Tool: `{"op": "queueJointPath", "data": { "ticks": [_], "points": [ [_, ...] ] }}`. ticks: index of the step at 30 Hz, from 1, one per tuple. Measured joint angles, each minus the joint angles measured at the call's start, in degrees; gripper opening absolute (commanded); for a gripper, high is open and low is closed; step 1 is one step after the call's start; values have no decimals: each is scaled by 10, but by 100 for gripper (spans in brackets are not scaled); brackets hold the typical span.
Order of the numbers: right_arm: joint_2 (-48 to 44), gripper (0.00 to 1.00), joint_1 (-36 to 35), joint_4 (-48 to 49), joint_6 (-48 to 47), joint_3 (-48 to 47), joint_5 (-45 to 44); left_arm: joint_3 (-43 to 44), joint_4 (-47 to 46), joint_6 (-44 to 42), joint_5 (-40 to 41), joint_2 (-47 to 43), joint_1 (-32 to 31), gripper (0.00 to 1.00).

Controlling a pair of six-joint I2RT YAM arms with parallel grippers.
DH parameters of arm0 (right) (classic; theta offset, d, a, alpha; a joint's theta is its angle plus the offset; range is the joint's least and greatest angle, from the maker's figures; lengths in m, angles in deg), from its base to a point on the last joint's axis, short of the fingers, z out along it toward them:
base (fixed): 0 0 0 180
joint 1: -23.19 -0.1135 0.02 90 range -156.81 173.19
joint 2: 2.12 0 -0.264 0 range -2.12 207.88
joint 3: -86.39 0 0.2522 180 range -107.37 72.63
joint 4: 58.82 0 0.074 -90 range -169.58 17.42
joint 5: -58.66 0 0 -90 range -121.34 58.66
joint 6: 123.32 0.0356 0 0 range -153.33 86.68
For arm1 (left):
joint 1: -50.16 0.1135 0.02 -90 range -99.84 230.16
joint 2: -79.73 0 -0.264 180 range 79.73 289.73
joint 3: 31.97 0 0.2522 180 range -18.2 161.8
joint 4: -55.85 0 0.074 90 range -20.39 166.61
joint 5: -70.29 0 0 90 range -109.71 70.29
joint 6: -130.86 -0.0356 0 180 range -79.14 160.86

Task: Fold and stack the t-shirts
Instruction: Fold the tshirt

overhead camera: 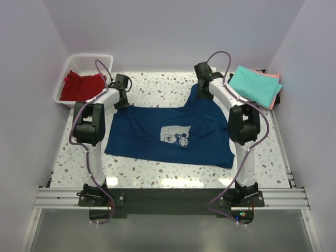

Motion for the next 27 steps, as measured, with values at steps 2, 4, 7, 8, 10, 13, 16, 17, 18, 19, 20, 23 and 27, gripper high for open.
{"op": "queueJointPath", "data": {
  "ticks": [2, 4, 7, 8, 10, 13, 16, 17, 18, 19, 20, 23, 27],
  "points": [
    [25, 46, 13, 9, -3, -31, -1, -5, 3, 0, 0, -4, -3, 0],
    [47, 46, 24, 25, -7, -53, 1, -8, 4, 0, 0, -8, -5, 0],
    [76, 47, 37, 66, -15, -63, 3, -14, 9, 3, 3, -17, -7, 0],
    [83, 47, 40, 79, -19, -63, 5, -16, 8, 5, 5, -21, -7, 0],
    [98, 48, 43, 104, -26, -64, 13, -23, 8, 7, 10, -35, -7, 0],
    [120, 48, 42, 139, -38, -72, 26, -31, 8, 15, 20, -56, -7, 0],
    [136, 48, 39, 173, -49, -75, 31, -33, 7, 20, 28, -71, -7, 0],
    [137, 49, 39, 183, -52, -75, 31, -35, 6, 20, 30, -76, -7, 0],
    [138, 49, 38, 193, -55, -75, 31, -36, 5, 21, 31, -79, -7, 0],
    [138, 49, 38, 205, -58, -75, 31, -37, 5, 22, 32, -82, -7, 0],
    [138, 49, 38, 216, -59, -75, 31, -38, 5, 23, 32, -83, -7, 0],
    [138, 49, 38, 254, -67, -75, 31, -40, 6, 26, 32, -83, -7, 0],
    [150, 50, 38, 263, -72, -102, 31, -40, 7, 26, 32, -83, -7, 0]
  ]
}}
